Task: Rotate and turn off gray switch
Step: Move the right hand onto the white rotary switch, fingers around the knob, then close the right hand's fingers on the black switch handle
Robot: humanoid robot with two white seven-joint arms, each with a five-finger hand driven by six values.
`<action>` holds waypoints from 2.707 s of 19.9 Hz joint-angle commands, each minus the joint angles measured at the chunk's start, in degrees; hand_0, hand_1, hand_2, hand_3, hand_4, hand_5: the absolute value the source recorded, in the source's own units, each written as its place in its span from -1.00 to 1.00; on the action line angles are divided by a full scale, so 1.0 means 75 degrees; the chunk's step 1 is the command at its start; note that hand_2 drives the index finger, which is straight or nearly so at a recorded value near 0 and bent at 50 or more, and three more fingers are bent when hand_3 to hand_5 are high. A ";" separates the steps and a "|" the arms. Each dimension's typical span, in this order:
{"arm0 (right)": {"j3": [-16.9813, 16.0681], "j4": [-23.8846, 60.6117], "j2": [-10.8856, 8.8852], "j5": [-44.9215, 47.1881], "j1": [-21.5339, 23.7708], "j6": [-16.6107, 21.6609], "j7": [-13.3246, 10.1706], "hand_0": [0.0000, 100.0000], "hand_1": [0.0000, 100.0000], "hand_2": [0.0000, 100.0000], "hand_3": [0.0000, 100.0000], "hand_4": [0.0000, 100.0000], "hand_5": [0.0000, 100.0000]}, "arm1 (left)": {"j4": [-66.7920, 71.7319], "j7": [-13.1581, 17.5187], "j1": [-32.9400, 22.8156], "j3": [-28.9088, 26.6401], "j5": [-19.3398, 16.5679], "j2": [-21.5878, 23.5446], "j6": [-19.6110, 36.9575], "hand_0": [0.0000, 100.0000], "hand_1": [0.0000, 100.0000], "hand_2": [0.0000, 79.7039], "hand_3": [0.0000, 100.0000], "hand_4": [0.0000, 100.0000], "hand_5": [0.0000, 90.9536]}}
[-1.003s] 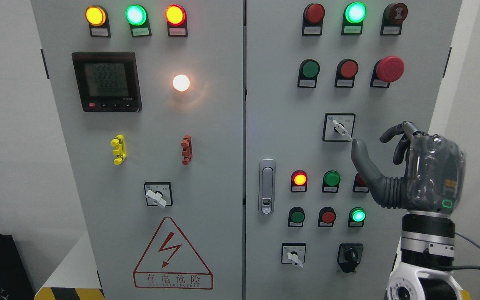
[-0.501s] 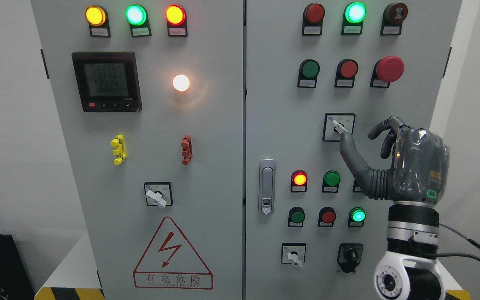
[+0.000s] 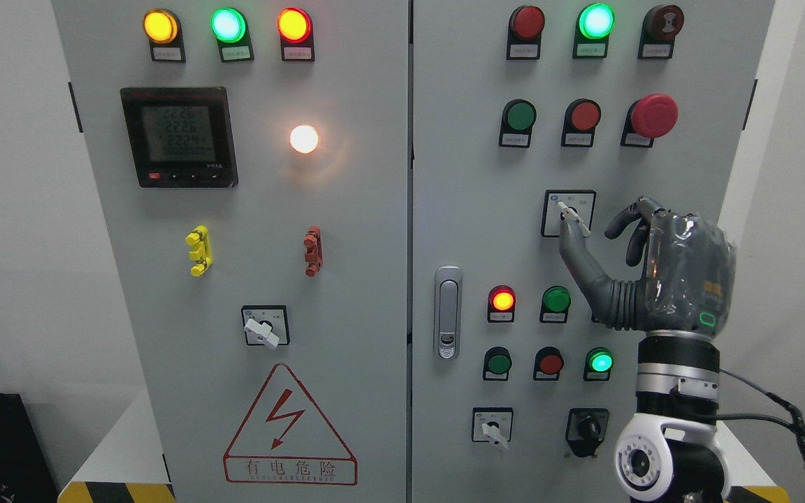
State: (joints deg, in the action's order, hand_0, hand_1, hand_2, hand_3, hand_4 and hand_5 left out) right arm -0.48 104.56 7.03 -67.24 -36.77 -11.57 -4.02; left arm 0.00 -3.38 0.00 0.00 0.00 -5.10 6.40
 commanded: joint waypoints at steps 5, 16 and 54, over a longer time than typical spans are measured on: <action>0.0099 -0.0230 0.0035 0.0012 -0.0100 0.0019 0.0020 -0.70 -0.70 0.28 0.96 1.00 1.00 | -0.0187 0.0005 0.0070 -0.0059 0.0152 0.0000 0.0002 -0.76 -0.22 -1.00 -1.00 -1.00 -1.00; 0.0122 -0.0418 0.0035 0.0000 -0.0241 -0.0005 0.0208 -0.73 -0.66 0.29 0.96 1.00 1.00 | -0.0187 0.0005 0.0070 -0.0059 0.0152 0.0000 0.0002 -0.76 -0.22 -1.00 -1.00 -1.00 -1.00; 0.0122 -0.0711 0.0035 -0.0011 -0.0558 -0.0157 0.0219 -0.66 -0.49 0.35 0.99 0.99 1.00 | -0.0187 0.0005 0.0070 -0.0059 0.0152 0.0000 0.0002 -0.76 -0.22 -1.00 -1.00 -1.00 -1.00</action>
State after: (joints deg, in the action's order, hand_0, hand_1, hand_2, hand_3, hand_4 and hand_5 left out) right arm 0.00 99.75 7.28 -67.33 -40.95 -12.71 -2.31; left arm 0.00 -3.38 0.00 0.00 0.00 -5.10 6.40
